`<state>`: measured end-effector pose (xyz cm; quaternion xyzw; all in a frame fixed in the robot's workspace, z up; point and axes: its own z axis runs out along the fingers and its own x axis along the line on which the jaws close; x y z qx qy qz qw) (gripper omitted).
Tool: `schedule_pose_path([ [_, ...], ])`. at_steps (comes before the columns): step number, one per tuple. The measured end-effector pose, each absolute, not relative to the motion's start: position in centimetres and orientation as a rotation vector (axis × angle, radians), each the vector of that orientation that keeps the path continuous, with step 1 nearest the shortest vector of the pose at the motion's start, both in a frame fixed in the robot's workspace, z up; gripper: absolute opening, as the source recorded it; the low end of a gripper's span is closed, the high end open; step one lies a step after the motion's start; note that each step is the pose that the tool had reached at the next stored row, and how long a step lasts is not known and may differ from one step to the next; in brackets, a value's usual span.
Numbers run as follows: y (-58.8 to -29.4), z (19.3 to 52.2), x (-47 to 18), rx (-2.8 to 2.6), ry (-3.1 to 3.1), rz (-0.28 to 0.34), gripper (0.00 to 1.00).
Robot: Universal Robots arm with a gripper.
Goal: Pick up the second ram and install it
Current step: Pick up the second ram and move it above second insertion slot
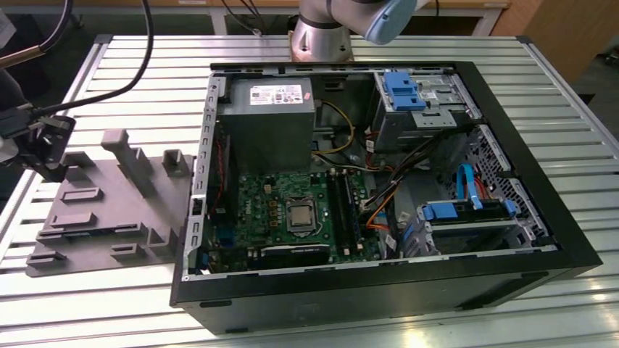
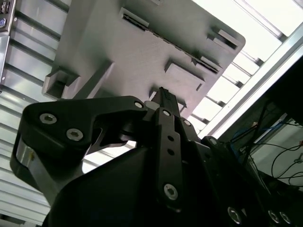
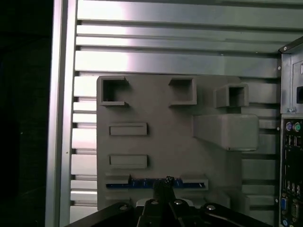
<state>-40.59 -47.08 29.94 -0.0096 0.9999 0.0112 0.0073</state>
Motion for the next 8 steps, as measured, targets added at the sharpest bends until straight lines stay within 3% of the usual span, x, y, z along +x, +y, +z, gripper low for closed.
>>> schedule_pose_path([
  [8,-47.08,29.94,-40.59,-0.151,3.124,0.036,0.11],
])
